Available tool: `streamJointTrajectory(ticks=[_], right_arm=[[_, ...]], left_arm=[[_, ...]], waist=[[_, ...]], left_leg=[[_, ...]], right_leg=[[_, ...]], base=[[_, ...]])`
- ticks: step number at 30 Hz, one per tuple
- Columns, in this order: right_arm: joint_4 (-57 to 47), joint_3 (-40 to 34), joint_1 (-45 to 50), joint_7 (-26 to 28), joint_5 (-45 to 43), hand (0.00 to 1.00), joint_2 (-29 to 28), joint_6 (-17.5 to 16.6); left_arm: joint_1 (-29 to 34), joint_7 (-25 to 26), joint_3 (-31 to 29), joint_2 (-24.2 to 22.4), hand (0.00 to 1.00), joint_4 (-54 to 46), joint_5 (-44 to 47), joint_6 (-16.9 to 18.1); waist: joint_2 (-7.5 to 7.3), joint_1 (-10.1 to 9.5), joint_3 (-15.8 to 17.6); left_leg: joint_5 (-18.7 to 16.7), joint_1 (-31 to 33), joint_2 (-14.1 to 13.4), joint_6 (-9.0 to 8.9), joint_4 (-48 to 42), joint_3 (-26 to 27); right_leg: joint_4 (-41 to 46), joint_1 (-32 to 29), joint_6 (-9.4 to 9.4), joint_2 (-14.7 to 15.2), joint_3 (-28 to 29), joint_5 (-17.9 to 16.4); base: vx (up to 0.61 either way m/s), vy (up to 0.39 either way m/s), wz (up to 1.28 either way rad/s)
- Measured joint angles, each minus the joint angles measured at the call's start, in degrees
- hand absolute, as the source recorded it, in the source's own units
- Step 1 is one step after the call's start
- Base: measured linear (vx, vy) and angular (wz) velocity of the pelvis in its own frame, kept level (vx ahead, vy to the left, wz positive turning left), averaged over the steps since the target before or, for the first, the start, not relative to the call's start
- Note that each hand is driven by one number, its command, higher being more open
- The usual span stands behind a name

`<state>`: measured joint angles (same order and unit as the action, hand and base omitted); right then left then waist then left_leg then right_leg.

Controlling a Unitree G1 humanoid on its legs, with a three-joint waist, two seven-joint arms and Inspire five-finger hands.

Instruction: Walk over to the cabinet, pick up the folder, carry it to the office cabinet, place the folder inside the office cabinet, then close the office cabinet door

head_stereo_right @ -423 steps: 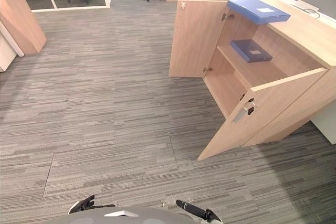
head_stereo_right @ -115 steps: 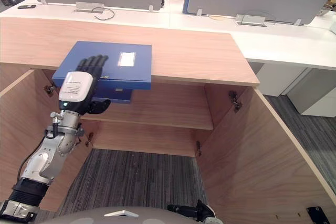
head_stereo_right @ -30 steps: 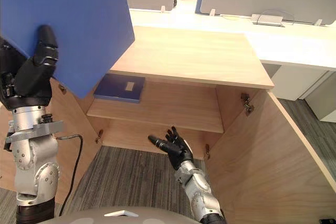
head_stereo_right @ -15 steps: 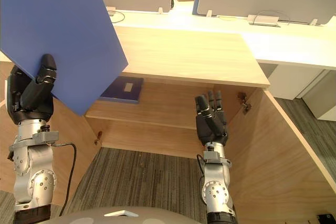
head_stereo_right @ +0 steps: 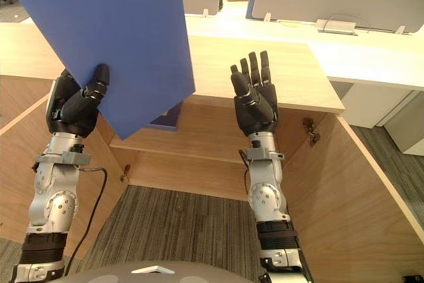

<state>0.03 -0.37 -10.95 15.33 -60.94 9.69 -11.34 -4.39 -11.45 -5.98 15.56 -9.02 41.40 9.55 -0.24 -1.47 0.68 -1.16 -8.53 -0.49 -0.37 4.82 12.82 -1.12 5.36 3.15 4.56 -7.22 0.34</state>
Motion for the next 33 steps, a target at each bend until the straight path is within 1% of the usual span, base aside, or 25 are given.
streamJointTrajectory(ticks=[3, 4, 9, 13, 17, 18, 21, 25, 26, 28, 30, 31, 32, 33], right_arm=[[2.4, 0.6, -4.2, -0.6, 2.4, 1.00, 3.6, 0.8], [3.6, 1.1, -5.6, -0.7, 2.8, 1.00, 5.1, 0.9], [8.3, 2.8, -10.3, -0.7, 2.7, 1.00, 7.2, 2.1], [10.9, 5.1, -13.7, -0.7, 2.8, 1.00, 11.6, 3.3], [11.7, 7.1, -16.7, -0.6, 4.4, 1.00, 15.8, 3.5], [11.7, 7.9, -17.6, -0.6, 4.4, 1.00, 17.0, 3.5], [12.0, 9.3, -19.0, -0.5, 4.3, 1.00, 18.0, 3.6], [12.8, 11.7, -19.7, 0.4, 4.3, 1.00, 20.8, 3.5], [12.8, 12.7, -19.7, 0.6, 4.3, 0.00, 21.9, 3.5], [12.8, 14.8, -20.0, 0.7, 4.3, 0.00, 23.8, 3.5], [12.9, 20.2, -22.0, 1.9, 4.2, 0.00, 28.3, 3.6], [12.9, 21.9, -22.7, 2.2, 4.2, 0.00, 29.7, 3.7], [12.9, 24.4, -23.7, 3.4, 3.2, 0.00, 32.7, 4.4], [12.9, 25.2, -23.9, 4.2, 2.4, 0.00, 33.7, 4.6]], left_arm=[[-0.8, -1.9, 1.9, 2.8, 0.00, 0.7, 1.3, -0.1], [-1.3, -2.6, 2.9, 3.5, 0.00, 0.8, 1.4, -0.7], [-4.0, -7.4, 7.3, 6.9, 0.00, 5.0, 3.7, -1.3], [-4.3, -10.0, 10.8, 10.1, 0.00, 5.6, 3.8, -2.6], [-4.3, -10.2, 12.7, 12.5, 0.00, 6.7, 6.5, -3.1], [-4.3, -10.4, 14.2, 14.1, 0.00, 6.7, 7.8, -3.2], [-4.4, -10.5, 15.5, 14.8, 0.00, 6.7, 9.6, -3.3], [-4.8, -10.4, 17.5, 17.1, 0.00, 6.5, 11.0, -3.3], [-4.8, -10.4, 18.0, 17.9, 0.00, 6.5, 11.8, -3.3], [-4.8, -10.4, 19.0, 19.5, 0.00, 6.5, 12.7, -3.3], [-4.8, -10.4, 20.0, 21.7, 0.00, 6.5, 14.5, -3.1], [-4.8, -10.4, 20.5, 22.5, 0.00, 6.5, 14.9, -3.0], [-4.8, -10.4, 21.3, 23.7, 0.00, 6.5, 15.0, -2.9], [-4.8, -10.4, 21.8, 24.0, 0.00, 6.5, 15.0, -2.9]], waist=[[-0.05, 0.10, 0.0], [-0.09, 0.05, 0.1], [-0.19, -0.02, 0.1], [-0.27, -0.14, 0.2], [-0.45, -0.09, 0.1], [-0.64, -0.16, 0.0], [-0.82, -0.41, 0.0], [-1.22, -1.10, -0.3], [-1.45, -1.36, -0.5], [-1.77, -1.52, -0.7], [-1.93, -1.48, -0.9], [-1.97, -1.49, -1.1], [-2.09, -1.53, -1.7], [-2.21, -1.56, -2.1]], left_leg=[[0.0, 0.0, 0.2, 0.06, 0.0, 0.0], [0.1, 0.0, 0.2, 0.10, 0.0, 0.0], [0.2, 0.0, 0.2, 0.19, 0.0, -0.4], [0.2, 0.0, 0.1, 0.18, 0.0, -0.6], [0.2, 0.0, 0.1, 0.15, 0.0, -0.6], [0.2, 0.0, 0.0, 0.15, 0.0, -0.6], [0.2, -0.6, 0.0, 0.15, 0.0, -0.4], [0.2, -1.0, 0.0, 0.14, 0.0, 0.0], [0.2, -0.9, 0.0, 0.15, 0.1, 0.0], [0.2, -0.8, 0.0, 0.14, 0.1, 0.0], [0.0, -0.7, -0.1, -0.07, 0.2, 0.0], [-0.1, -0.6, -0.1, -0.27, 0.3, 0.0], [-0.2, -0.5, -0.1, -0.40, 0.2, 0.0], [-0.2, -0.4, -0.2, -0.40, 0.2, -0.1]], right_leg=[[0.0, 0.0, 0.00, 0.2, -0.1, 0.0], [0.1, 0.0, 0.00, 0.2, -0.2, 0.0], [-0.7, 0.5, -0.02, 0.2, -0.2, 0.0], [-1.1, 0.8, -0.04, 0.1, -0.3, 0.0], [-1.1, 0.9, -0.09, 0.0, -0.3, 0.1], [-1.2, 0.9, -0.16, 0.0, -0.3, 0.1], [-0.8, 1.2, -0.09, 0.0, -0.5, 0.2], [-0.5, 1.6, -0.06, 0.2, -0.8, 0.2], [-0.5, 1.6, -0.06, 0.2, -0.9, 0.2], [-0.5, 1.6, -0.06, 0.2, -1.0, 0.2], [-0.6, 1.6, -0.06, 0.2, -1.4, 0.2], [-0.7, 1.6, -0.06, 0.2, -1.4, 0.2], [-0.9, 1.6, -0.06, 0.2, -1.6, 0.2], [-1.0, 1.6, -0.06, 0.1, -1.7, 0.2]], base=[[-0.02, -0.005, 0.01], [0.00, 0.000, 0.00], [-0.03, -0.029, 0.04], [-0.01, -0.023, 0.02], [0.00, 0.000, 0.00], [0.00, 0.000, 0.00], [-0.01, -0.008, 0.01], [-0.04, -0.008, 0.00], [-0.07, -0.028, 0.01], [-0.07, -0.033, 0.01], [-0.05, -0.029, 0.00], [0.00, 0.000, 0.00], [0.00, 0.000, 0.00], [0.01, -0.030, 0.05]])
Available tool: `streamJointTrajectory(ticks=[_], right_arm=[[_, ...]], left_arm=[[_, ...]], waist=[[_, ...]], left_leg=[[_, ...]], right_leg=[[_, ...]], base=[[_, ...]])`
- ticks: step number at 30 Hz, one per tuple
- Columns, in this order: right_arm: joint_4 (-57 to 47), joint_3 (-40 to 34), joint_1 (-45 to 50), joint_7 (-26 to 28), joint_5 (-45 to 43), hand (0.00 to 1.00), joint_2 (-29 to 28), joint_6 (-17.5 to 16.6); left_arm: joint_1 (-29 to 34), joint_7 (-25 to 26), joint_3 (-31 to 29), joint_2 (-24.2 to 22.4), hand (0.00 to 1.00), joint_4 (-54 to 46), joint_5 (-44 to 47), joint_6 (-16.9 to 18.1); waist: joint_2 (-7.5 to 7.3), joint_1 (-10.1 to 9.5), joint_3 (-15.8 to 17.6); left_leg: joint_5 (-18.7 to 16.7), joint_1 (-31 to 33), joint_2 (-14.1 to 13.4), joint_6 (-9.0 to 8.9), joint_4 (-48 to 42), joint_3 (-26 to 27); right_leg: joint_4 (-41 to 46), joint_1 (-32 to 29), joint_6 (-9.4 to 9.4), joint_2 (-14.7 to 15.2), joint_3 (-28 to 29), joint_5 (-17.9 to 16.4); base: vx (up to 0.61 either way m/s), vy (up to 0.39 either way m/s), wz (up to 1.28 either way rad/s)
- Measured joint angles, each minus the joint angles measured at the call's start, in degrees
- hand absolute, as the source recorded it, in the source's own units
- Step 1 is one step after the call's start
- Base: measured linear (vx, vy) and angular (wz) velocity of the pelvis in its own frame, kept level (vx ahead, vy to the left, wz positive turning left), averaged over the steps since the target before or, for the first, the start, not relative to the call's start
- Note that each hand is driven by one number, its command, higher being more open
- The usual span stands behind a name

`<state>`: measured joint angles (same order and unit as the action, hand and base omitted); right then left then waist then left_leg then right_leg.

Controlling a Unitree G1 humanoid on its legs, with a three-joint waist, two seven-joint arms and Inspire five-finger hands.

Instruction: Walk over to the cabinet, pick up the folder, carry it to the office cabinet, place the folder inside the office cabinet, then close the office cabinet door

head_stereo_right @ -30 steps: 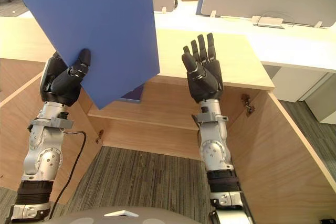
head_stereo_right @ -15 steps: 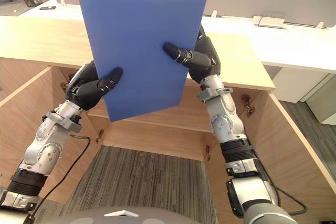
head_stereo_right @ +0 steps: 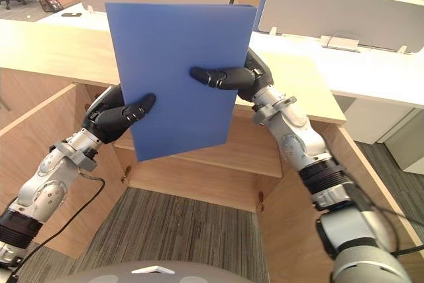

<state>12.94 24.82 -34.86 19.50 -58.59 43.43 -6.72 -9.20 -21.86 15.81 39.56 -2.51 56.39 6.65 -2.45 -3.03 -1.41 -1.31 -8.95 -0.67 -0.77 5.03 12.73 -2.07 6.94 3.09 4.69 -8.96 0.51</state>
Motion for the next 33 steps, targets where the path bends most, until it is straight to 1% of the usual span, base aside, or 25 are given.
streamJointTrajectory(ticks=[3, 6, 7, 8, 10, 11, 13, 15, 17, 20, 22, 24, 26, 27, 29, 30, 31, 33], right_arm=[[-1.0, 4.0, -0.2, 2.6, -3.2, 0.00, 4.5, 0.1], [-8.2, 9.4, -0.2, 2.7, -5.2, 0.00, 12.1, 0.2], [-9.5, 10.3, 0.1, 2.7, -5.2, 0.00, 13.2, 0.2], [-11.6, 11.6, 1.2, 2.7, -5.4, 0.00, 15.4, 0.3], [-12.1, 12.9, 3.1, 2.7, -6.4, 0.00, 16.7, 1.1], [-12.1, 13.4, 5.9, 2.6, -7.5, 0.00, 16.9, 1.7], [-12.1, 14.3, 8.2, 2.6, -7.7, 0.00, 16.9, 2.3], [-13.1, 16.1, 12.0, 2.6, -7.7, 0.00, 16.9, 3.6], [-13.2, 18.5, 14.8, 2.6, -7.7, 0.00, 16.8, 4.3], [-12.8, 20.4, 19.1, 2.8, -7.7, 0.00, 15.5, 6.7], [-8.1, 22.1, 19.6, 3.4, -6.1, 0.00, 11.1, 9.7], [-4.4, 21.9, 20.5, 3.9, -4.5, 0.00, 8.0, 10.8], [0.5, 20.5, 21.5, 4.9, -0.9, 0.00, 3.7, 12.4], [1.7, 19.6, 21.9, 4.9, 0.3, 0.00, 2.2, 12.6], [9.7, 15.1, 22.8, 5.4, 4.0, 0.00, -4.7, 13.6], [11.8, 14.4, 22.9, 5.5, 4.3, 0.00, -6.3, 13.9], [15.4, 13.1, 22.9, 5.5, 4.5, 0.00, -9.2, 14.3], [21.7, 10.2, 23.3, 5.4, 6.5, 0.00, -14.5, 14.4]], left_arm=[[0.0, 0.0, 2.8, 3.1, 0.00, 0.0, 1.0, 0.3], [0.0, -0.2, 6.3, 8.3, 0.00, 0.0, 1.1, 0.1], [0.0, -0.7, 6.7, 9.4, 0.00, 0.0, 0.7, -0.1], [0.1, -1.5, 8.0, 11.2, 1.00, 0.0, -0.2, -0.9], [0.1, -2.7, 9.0, 12.3, 1.00, 0.0, -0.9, -1.9], [0.2, -4.3, 9.9, 13.3, 1.00, 0.0, -2.7, -2.4], [1.1, -6.9, 10.4, 14.3, 1.00, 0.0, -3.7, -3.8], [5.2, -11.0, 10.4, 14.6, 1.00, 0.0, -6.0, -4.8], [8.5, -13.1, 10.3, 14.2, 1.00, 0.0, -7.8, -5.4], [14.6, -15.2, 9.8, 12.4, 1.00, 0.4, -9.4, -6.1], [17.4, -16.5, 9.7, 7.3, 1.00, 6.7, -9.9, -6.2], [18.5, -16.2, 9.6, 3.9, 1.00, 10.3, -10.4, -6.5], [19.1, -15.0, 9.4, -0.7, 1.00, 15.7, -12.5, -6.5], [19.1, -14.6, 8.5, -2.0, 1.00, 17.2, -13.7, -6.5], [19.0, -12.7, 5.2, -7.9, 1.00, 23.2, -15.7, -5.5], [19.0, -12.2, 4.4, -9.4, 1.00, 24.8, -16.2, -5.2], [18.6, -10.9, 2.6, -12.3, 1.00, 28.0, -16.6, -4.8], [17.7, -8.6, -0.7, -16.3, 1.00, 33.7, -19.0, -3.8]], waist=[[-0.44, -0.19, -1.6], [-0.48, -0.14, -2.1], [-0.53, -0.09, -2.1], [-0.74, -0.10, -2.3], [-1.09, -0.17, -2.5], [-1.19, -0.16, -2.6], [-1.12, -0.11, -2.6], [-0.55, 0.06, -3.0], [-0.44, 0.15, -3.3], [-0.24, 0.13, -3.3], [0.23, 0.12, -3.0], [0.50, 0.09, -2.6], [0.99, -0.01, -1.7], [1.07, 0.01, -1.2], [1.15, 0.05, -0.1], [1.12, 0.05, 0.3], [0.98, 0.05, 0.9], [0.73, 0.09, 1.8]], left_leg=[[0.2, 0.2, -0.3, -0.13, -0.2, -0.1], [0.1, 0.1, -0.6, -0.43, -0.2, -0.1], [0.0, 0.1, -0.7, -0.54, -0.4, 0.0], [-0.5, 0.5, -0.9, -1.18, -1.3, 0.0], [-0.9, 0.7, -1.1, -1.75, -2.1, 0.0], [-1.1, 0.7, -1.2, -1.93, -2.4, 0.0], [-1.4, 0.9, -1.4, -2.15, -3.0, 0.3], [-1.9, 1.1, -1.7, -2.56, -3.1, 0.8], [-2.2, 1.8, -2.1, -2.39, -3.9, 0.9], [-2.6, 2.4, -2.7, -2.58, -4.3, 0.8], [-2.3, 2.7, -3.1, -2.19, -4.8, 0.5], [-2.1, 2.9, -3.2, -2.25, -4.7, 0.1], [-1.6, 3.5, -3.2, -2.35, -4.5, -0.4], [-1.4, 3.4, -3.2, -2.29, -4.2, -0.6], [-0.3, 2.8, -3.1, -2.41, -2.7, -1.0], [-0.2, 2.6, -3.1, -2.41, -2.5, -1.1], [-0.2, 2.5, -3.0, -2.42, -2.5, -1.2], [-0.2, 2.5, -3.0, -2.42, -2.5, -1.2]], right_leg=[[-0.2, -0.1, 0.00, -0.3, -0.1, 0.0], [-0.1, -0.1, -0.02, -0.7, 0.1, 0.0], [-0.1, -0.1, -0.04, -0.7, 0.1, 0.0], [0.0, -0.1, -0.11, -0.8, 0.2, -0.1], [0.2, 0.0, -0.45, -0.8, 0.3, -0.3], [0.5, 0.0, -0.85, -1.0, 0.4, -0.5], [0.9, -0.1, -1.32, -1.0, 0.6, -0.9], [1.0, -0.6, -1.60, -1.4, 1.2, -1.1], [1.1, -1.0, -1.84, -1.7, 1.5, -1.2], [1.1, -1.3, -2.40, -2.3, 1.5, -1.7], [0.9, -1.5, -2.48, -2.6, 1.5, -1.7], [0.8, -1.5, -2.52, -2.8, 1.3, -1.7], [0.7, -1.9, -2.54, -2.9, 0.8, -1.7], [0.7, -1.9, -2.56, -2.9, 0.8, -1.7], [0.8, -2.0, -2.47, -2.9, 0.1, -1.6], [0.8, -1.8, -2.46, -2.9, 0.0, -1.6], [0.8, -1.8, -2.45, -2.9, 0.0, -1.6], [0.8, -1.8, -2.41, -2.9, 0.0, -1.6]], base=[[0.03, -0.032, 0.02], [0.01, -0.023, -0.01], [0.00, -0.040, -0.02], [0.00, 0.000, 0.00], [0.00, -0.034, 0.00], [-0.01, -0.041, -0.03], [-0.02, -0.031, -0.07], [-0.03, -0.035, -0.14], [-0.01, -0.056, -0.09], [-0.01, -0.065, -0.02], [-0.01, -0.067, -0.01], [-0.01, -0.048, 0.07], [0.00, -0.030, 0.11], [0.01, -0.021, 0.16], [0.03, -0.010, 0.11], [0.04, -0.001, 0.06], [0.00, 0.000, 0.00], [0.00, 0.000, 0.00]])
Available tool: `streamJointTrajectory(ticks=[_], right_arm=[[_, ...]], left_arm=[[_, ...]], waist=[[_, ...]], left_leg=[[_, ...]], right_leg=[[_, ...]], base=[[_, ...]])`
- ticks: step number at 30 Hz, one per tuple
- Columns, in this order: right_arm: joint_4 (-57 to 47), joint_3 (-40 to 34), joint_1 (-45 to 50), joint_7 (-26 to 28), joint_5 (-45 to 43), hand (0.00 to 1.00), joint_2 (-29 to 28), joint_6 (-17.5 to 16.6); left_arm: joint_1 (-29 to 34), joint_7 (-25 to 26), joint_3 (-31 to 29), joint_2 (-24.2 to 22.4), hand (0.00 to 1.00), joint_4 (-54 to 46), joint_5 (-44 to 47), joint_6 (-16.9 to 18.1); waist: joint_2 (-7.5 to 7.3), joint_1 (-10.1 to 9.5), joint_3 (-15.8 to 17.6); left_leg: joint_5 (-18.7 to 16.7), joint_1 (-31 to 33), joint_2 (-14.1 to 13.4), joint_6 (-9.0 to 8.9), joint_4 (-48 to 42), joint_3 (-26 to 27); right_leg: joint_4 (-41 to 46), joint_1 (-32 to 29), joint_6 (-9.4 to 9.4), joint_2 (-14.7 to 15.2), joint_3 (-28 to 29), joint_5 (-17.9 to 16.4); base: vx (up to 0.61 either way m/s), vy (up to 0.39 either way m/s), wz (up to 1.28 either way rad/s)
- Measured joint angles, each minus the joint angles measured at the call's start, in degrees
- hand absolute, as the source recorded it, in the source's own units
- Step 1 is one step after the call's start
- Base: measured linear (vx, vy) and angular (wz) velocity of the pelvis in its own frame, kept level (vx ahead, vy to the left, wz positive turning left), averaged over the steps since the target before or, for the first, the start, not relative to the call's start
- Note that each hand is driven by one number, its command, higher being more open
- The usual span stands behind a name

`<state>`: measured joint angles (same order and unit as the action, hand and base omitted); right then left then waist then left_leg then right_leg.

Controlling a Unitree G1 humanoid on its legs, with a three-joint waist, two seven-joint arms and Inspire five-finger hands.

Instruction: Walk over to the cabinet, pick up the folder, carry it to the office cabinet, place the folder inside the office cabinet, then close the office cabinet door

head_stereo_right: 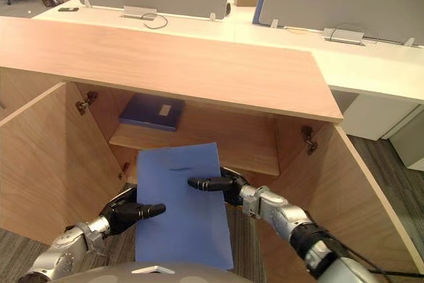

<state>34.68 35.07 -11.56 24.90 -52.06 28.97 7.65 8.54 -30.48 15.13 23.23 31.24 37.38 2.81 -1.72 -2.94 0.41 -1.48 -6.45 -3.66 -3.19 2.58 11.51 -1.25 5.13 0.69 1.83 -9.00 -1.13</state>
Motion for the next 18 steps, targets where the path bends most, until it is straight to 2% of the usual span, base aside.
streamJointTrajectory(ticks=[1, 3, 5, 6, 8, 11, 14, 18], right_arm=[[2.0, -1.0, 0.1, -0.1, 0.0, 0.00, -1.4, 0.0], [10.6, -5.0, 0.5, -2.1, 1.5, 0.00, -8.0, -0.1], [13.6, -7.4, 0.5, -3.9, 3.1, 0.00, -10.9, -0.4], [16.0, -9.2, 0.5, -6.1, 4.7, 0.00, -13.6, -0.7], [18.0, -10.2, 0.6, -8.0, 4.8, 0.00, -15.9, -1.0], [20.8, -13.4, 1.2, -8.5, 4.3, 0.00, -17.9, -2.3], [21.7, -20.0, 3.9, -8.1, -2.6, 0.00, -21.0, -3.8], [23.7, -25.2, 4.5, -10.7, -11.6, 0.00, -23.1, -5.3]], left_arm=[[-0.1, 0.4, -1.0, -1.3, 1.00, 2.3, -0.3, 0.1], [-3.8, 3.2, -9.8, -8.7, 1.00, 13.8, -6.9, 1.0], [-5.1, 4.9, -15.5, -11.9, 1.00, 18.3, -9.8, 1.1], [-6.4, 8.0, -21.8, -15.3, 1.00, 21.8, -12.7, 1.2], [-6.6, 11.9, -27.4, -17.9, 1.00, 23.2, -13.4, 1.3], [-6.5, 17.8, -34.9, -18.1, 1.00, 25.1, -12.2, 1.3], [-4.5, 23.9, -42.0, -16.9, 1.00, 28.8, -9.1, 0.8], [0.9, 26.5, -48.2, -16.8, 1.00, 30.3, -0.2, -0.6]], waist=[[0.01, 0.03, 0.2], [0.26, -0.05, 1.0], [0.46, -0.03, 1.1], [0.73, -0.05, 1.3], [1.16, -0.17, 1.6], [1.72, -0.22, 1.9], [2.00, 0.33, 1.9], [1.60, -0.24, 2.1]], left_leg=[[0.0, 0.0, 0.0, -0.01, 0.0, 0.0], [0.0, -0.1, 0.1, -0.02, 0.0, 0.0], [0.0, -0.1, 0.1, -0.02, 0.0, 0.1], [0.0, -0.2, 0.1, -0.02, -0.1, 0.0], [0.0, -0.2, 0.0, -0.02, -0.2, -0.5], [0.0, -1.1, 0.0, -0.03, -0.1, -1.3], [0.1, -1.7, 0.0, -0.14, 0.7, -2.0], [0.2, -1.0, 0.3, -0.03, 0.8, -2.8]], right_leg=[[0.1, 0.0, 0.02, 0.0, 0.0, 0.0], [0.2, 0.0, 0.20, 0.1, 0.0, -0.1], [0.3, 0.0, 0.28, 0.1, 0.0, -0.2], [0.3, 0.0, 0.41, 0.1, -0.1, -0.3], [0.6, 0.2, 0.61, 0.1, -0.4, -0.6], [2.0, 0.7, 0.49, 0.2, -1.2, -1.8], [2.1, 1.2, 0.35, 0.2, -1.8, -2.4], [1.7, 1.1, 0.35, 0.5, -2.8, -2.4]], base=[[0.00, 0.000, 0.00], [0.00, 0.000, 0.00], [0.00, 0.000, 0.00], [0.00, 0.000, 0.00], [0.00, -0.014, 0.11], [0.00, -0.012, 0.15], [0.01, -0.013, 0.12], [0.02, 0.004, 0.11]])
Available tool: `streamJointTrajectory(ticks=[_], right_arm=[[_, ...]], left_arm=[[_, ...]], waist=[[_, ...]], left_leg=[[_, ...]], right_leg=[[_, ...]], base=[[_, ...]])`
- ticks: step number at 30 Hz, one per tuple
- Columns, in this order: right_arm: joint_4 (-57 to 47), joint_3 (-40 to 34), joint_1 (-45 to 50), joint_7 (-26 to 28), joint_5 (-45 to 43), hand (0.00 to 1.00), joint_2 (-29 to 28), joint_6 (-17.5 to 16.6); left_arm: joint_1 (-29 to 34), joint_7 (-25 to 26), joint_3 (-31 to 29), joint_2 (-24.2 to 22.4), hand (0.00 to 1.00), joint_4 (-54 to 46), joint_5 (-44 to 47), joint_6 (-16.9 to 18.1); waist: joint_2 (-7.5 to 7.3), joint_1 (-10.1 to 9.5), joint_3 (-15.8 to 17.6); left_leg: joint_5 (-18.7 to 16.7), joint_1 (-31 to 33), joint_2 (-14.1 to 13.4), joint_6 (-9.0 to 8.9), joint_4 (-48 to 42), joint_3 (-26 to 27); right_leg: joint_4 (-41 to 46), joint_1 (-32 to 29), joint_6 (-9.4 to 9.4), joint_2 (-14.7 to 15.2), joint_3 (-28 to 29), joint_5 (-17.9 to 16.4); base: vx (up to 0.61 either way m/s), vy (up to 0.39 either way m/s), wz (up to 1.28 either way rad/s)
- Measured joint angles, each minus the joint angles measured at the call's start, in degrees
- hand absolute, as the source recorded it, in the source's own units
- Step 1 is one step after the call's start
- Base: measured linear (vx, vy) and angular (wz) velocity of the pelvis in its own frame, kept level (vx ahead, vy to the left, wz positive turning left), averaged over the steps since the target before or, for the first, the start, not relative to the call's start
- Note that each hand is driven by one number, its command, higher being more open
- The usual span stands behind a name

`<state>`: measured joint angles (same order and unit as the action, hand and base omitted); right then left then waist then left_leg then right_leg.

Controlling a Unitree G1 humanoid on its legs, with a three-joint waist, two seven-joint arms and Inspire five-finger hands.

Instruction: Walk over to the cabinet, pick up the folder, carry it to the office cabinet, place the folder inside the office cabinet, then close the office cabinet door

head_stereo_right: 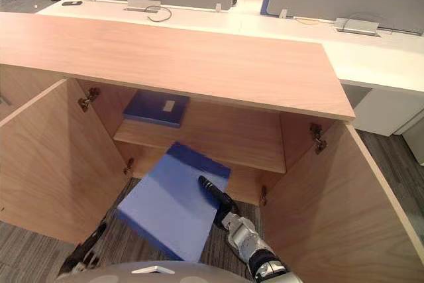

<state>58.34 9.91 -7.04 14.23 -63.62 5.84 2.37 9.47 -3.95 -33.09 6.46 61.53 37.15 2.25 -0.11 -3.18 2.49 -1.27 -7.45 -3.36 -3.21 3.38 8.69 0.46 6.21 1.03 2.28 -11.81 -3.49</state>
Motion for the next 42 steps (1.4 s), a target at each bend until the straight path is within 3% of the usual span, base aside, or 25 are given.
streamJointTrajectory(ticks=[8, 11, 13, 14, 15, 17, 21, 23, 24, 27, 29, 35, 37, 40, 42], right_arm=[[-0.3, -14.8, -0.2, -1.6, -14.4, 0.00, -5.4, -7.2], [-0.6, -18.4, 0.1, -3.0, -16.2, 0.00, -7.6, -9.8], [-1.5, -19.7, 0.2, -4.9, -17.4, 0.00, -8.1, -11.9], [-2.5, -19.9, 0.6, -6.2, -17.9, 0.00, -8.4, -12.4], [-2.5, -19.9, 0.7, -6.6, -17.8, 0.00, -8.4, -12.5], [-3.0, -20.4, 0.8, -7.5, -17.7, 0.00, -8.7, -12.7], [-4.6, -20.6, 0.2, -8.6, -17.1, 0.00, -8.9, -12.8], [-4.6, -20.6, -0.7, -9.0, -16.2, 0.00, -8.5, -13.1], [-4.6, -20.6, -0.7, -9.4, -15.3, 0.00, -8.1, -13.1], [-3.7, -20.5, -1.0, -11.0, -13.1, 0.00, -8.3, -12.8], [-2.0, -20.1, -2.5, -11.1, -11.9, 0.00, -8.4, -12.6], [-0.4, -19.9, -3.1, -11.0, -10.3, 0.00, -7.0, -11.6], [1.0, -19.6, -3.0, -11.1, -8.0, 0.00, -5.6, -11.6], [1.6, -18.9, -3.0, -11.1, -5.8, 0.00, -3.8, -11.6], [1.4, -18.9, -3.0, -11.0, -4.2, 0.00, -3.7, -11.8]], left_arm=[[2.4, 0.1, -6.3, -3.8, 1.00, 1.1, 7.0, -0.4], [2.0, 0.1, -7.6, -5.6, 1.00, 0.7, 7.8, -0.4], [1.4, 0.1, -8.5, -7.9, 1.00, 0.7, 7.7, -0.5], [1.2, 0.1, -8.4, -9.1, 1.00, 0.8, 7.7, -1.0], [1.2, 0.2, -8.2, -9.3, 1.00, 0.9, 7.6, -1.3], [1.2, 0.3, -7.4, -9.8, 1.00, 0.9, 7.3, -1.5], [1.4, 0.4, -3.3, -10.0, 1.00, 0.9, 7.2, -1.6], [1.4, 0.8, -0.9, -10.2, 1.00, 0.9, 7.2, -1.6], [1.4, 0.9, 0.2, -10.3, 1.00, 1.0, 7.2, -1.6], [1.0, 0.8, 3.1, -8.6, 1.00, 1.0, 6.1, -1.1], [-0.5, 0.8, 4.3, -7.7, 1.00, 1.0, 4.1, -1.0], [-1.7, 0.2, 8.5, -5.7, 1.00, 1.3, -0.1, -0.9], [-0.8, 0.0, 10.1, -5.7, 1.00, 2.2, -2.2, -1.0], [1.3, -0.4, 12.0, -6.0, 1.00, 4.0, -5.8, -1.2], [2.6, -0.4, 12.1, -5.0, 1.00, 4.7, -6.8, -1.1]], waist=[[0.04, -1.38, 0.1], [0.32, -1.26, 0.5], [2.34, -1.16, 1.4], [3.56, -1.28, 1.9], [3.61, -1.21, 2.0], [3.89, -1.30, 2.2], [2.56, -1.90, 3.3], [2.96, -2.33, 3.2], [3.64, -2.67, 3.1], [1.97, -2.97, 2.3], [1.92, -2.95, 2.3], [1.86, -3.16, 2.1], [2.47, -3.73, 1.8], [4.07, -4.51, 2.1], [3.72, -4.24, 2.5]], left_leg=[[0.2, 0.2, 0.7, 0.24, -0.1, -1.2], [-4.2, 3.5, 0.0, 0.28, -8.7, -1.8], [-9.8, 8.0, -2.3, 0.33, -19.7, -1.3], [-12.7, 9.5, -4.9, 1.30, -25.3, 1.9], [-13.4, 9.9, -5.9, 1.83, -26.6, 4.0], [-13.5, 10.0, -7.5, 1.50, -28.4, 8.6], [-14.1, 15.2, -7.2, 1.64, -34.0, 8.2], [-11.9, 17.1, -7.2, 0.43, -29.4, 5.3], [-7.6, 16.8, -7.3, -0.40, -25.7, 4.6], [-7.8, 14.1, -3.0, 1.93, -22.7, 7.9], [-8.6, 12.8, -0.7, 3.21, -21.9, 9.6], [-9.1, 9.7, 2.9, 4.31, -18.3, 10.6], [-9.0, 7.4, 3.1, 4.46, -15.9, 11.8], [-8.8, 2.7, 2.7, 4.88, -12.0, 14.4], [-9.1, -0.2, 3.9, 5.92, -10.9, 15.6]], right_leg=[[-1.6, 1.5, 0.45, 0.6, -1.4, 0.4], [-1.6, 2.9, 0.47, 0.7, -2.4, 0.4], [-1.6, 4.1, -0.15, -0.6, -3.4, -0.1], [-2.0, 5.0, -0.90, -1.7, -3.5, -0.6], [-2.4, 5.2, -0.96, -1.9, -3.6, -0.7], [-2.6, 5.8, -0.93, -2.0, -3.7, -0.8], [-1.3, 4.9, -0.04, 0.9, -2.7, -1.5], [-0.5, 3.9, 1.03, 2.5, -1.6, -1.8], [-0.3, 3.7, 2.13, 2.9, -0.8, -2.0], [-0.5, 4.2, 3.94, 7.2, 0.5, -1.6], [-1.3, 4.4, 5.42, 9.6, 1.0, -0.6], [-1.3, 4.6, 6.46, 12.3, 1.2, 0.5], [2.7, 2.8, 6.10, 12.5, 2.5, 0.3], [18.5, -4.9, 3.99, 13.1, 4.5, -1.0], [30.6, -10.1, 3.56, 16.9, -0.6, -1.1]], base=[[0.00, 0.011, 0.13], [-0.02, -0.003, 0.11], [-0.08, 0.019, 0.12], [-0.10, 0.059, 0.09], [-0.07, 0.076, 0.11], [-0.01, 0.053, 0.11], [0.02, 0.123, -0.03], [0.06, 0.220, -0.32], [0.13, 0.295, -0.29], [0.19, 0.263, -0.25], [0.17, 0.198, -0.19], [0.11, 0.095, -0.12], [0.07, 0.081, -0.42], [0.07, 0.139, -0.64], [0.08, 0.088, -0.43]])
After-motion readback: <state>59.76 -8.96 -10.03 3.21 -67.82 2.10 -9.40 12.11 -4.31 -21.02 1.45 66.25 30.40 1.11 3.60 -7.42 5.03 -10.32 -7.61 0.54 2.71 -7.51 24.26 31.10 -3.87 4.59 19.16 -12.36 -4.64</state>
